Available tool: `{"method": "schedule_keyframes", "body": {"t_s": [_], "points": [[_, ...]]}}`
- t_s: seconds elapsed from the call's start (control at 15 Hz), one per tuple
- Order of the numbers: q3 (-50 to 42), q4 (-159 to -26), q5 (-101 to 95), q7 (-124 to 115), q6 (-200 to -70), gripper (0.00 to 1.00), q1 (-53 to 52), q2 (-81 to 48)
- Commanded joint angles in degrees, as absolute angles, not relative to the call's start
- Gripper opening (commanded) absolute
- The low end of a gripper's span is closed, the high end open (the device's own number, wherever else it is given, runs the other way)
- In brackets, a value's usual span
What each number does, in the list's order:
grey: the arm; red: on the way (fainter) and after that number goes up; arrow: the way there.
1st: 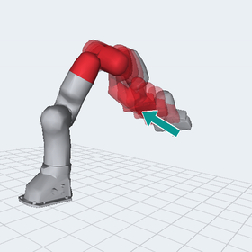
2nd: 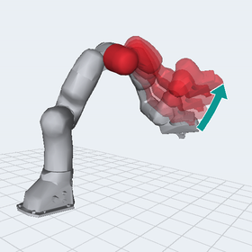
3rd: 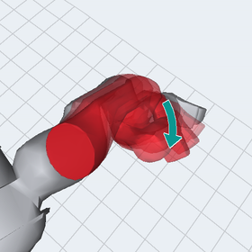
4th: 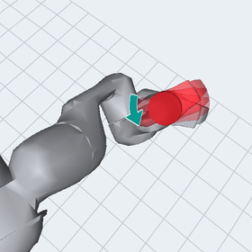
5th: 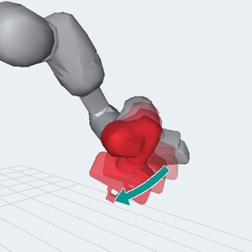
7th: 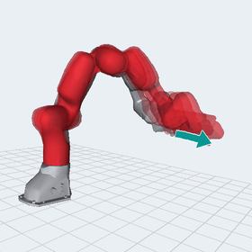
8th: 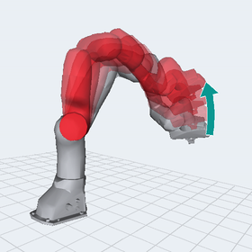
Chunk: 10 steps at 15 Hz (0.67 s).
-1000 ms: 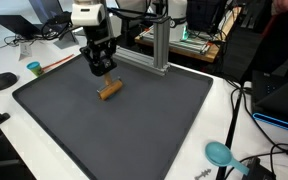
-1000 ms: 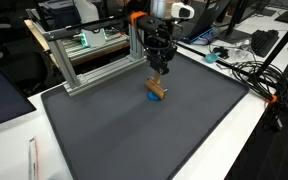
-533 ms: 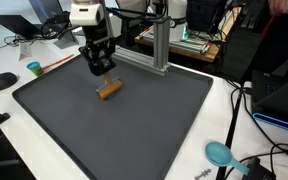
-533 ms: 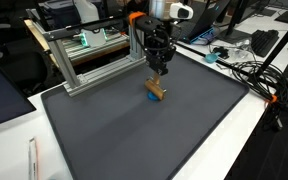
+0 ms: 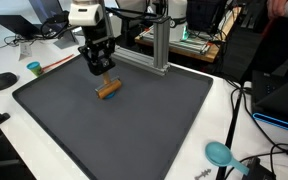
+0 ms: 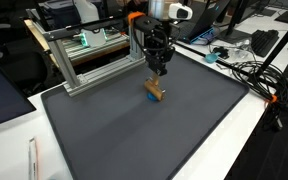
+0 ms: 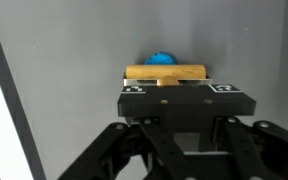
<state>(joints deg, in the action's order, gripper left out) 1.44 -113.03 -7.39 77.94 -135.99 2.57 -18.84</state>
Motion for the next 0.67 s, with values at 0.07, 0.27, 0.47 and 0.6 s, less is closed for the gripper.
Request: {"method": "schedule_keyframes", "body": {"t_s": [0.07, 0.27, 0.47, 0.6], "points": [[0.3, -111.8, -11.0, 75.8, -135.3, 0.22, 2.8, -22.1], [0.1, -111.6, -12.1, 74.8, -135.0, 0.22, 2.7, -22.3], [0.1, -111.2, -12.9, 74.4, -134.5, 0.22, 2.7, -22.5], [0.1, -110.8, -13.7, 74.1, -134.1, 0.22, 2.6, -22.8]]}}
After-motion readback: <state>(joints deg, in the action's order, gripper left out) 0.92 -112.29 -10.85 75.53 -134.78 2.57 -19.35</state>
